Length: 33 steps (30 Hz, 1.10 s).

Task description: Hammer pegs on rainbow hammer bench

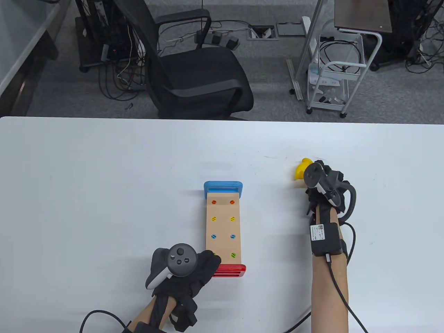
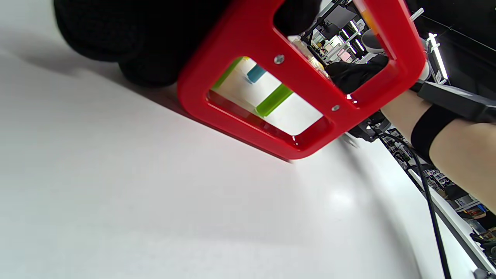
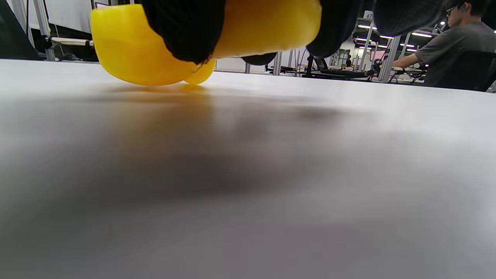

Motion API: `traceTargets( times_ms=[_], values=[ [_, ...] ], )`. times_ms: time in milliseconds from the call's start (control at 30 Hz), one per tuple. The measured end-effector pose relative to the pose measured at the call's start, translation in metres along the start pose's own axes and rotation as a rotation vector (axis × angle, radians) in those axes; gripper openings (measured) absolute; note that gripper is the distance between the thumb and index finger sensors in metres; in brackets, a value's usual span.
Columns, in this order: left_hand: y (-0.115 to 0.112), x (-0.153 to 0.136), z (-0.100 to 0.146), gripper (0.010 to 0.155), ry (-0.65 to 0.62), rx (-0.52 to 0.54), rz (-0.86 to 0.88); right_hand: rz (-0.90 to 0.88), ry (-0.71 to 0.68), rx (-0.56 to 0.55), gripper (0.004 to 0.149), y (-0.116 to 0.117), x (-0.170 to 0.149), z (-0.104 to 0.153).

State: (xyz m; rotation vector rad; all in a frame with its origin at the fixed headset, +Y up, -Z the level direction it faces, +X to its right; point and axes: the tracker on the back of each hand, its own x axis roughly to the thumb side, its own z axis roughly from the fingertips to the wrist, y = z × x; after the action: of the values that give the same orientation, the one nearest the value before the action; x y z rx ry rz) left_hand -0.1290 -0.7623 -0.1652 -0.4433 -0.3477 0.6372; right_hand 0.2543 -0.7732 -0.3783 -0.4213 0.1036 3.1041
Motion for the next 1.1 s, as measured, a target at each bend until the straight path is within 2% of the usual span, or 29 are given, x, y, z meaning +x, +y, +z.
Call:
traceTargets(
  times_ms=[167,267,433,600,767,867,967,1100],
  values=[
    [0.0,0.0,0.0,0.057,0.0,0.006,-0.002,-0.061,0.003,0.1,0.069,0.006,-0.006,0.001],
    [0.0,0.0,0.0,0.057,0.001,0.005,-0.002,-0.063,-0.005,0.063,0.07,0.002,-0.009,0.006],
    [0.001,0.0,0.0,0.056,0.006,-0.004,-0.006,-0.103,-0.056,0.021,0.07,-0.025,-0.007,0.025],
    [0.003,0.004,0.003,0.058,0.016,0.017,-0.039,-0.084,-0.193,-0.072,0.069,-0.056,0.011,0.063],
    [0.021,0.014,0.014,0.077,0.02,0.038,-0.128,-0.027,-0.381,-0.142,0.069,-0.072,0.034,0.123],
    [0.041,0.016,0.025,0.078,0.02,0.176,-0.144,0.021,-0.475,-0.193,0.069,-0.075,0.042,0.162],
    [0.055,0.011,0.034,0.076,0.056,0.367,-0.29,0.035,-0.537,-0.233,0.069,-0.071,0.048,0.198],
    [0.057,-0.004,0.032,0.076,0.084,0.508,-0.497,0.044,-0.594,-0.239,0.069,-0.06,0.054,0.227]
  ],
)
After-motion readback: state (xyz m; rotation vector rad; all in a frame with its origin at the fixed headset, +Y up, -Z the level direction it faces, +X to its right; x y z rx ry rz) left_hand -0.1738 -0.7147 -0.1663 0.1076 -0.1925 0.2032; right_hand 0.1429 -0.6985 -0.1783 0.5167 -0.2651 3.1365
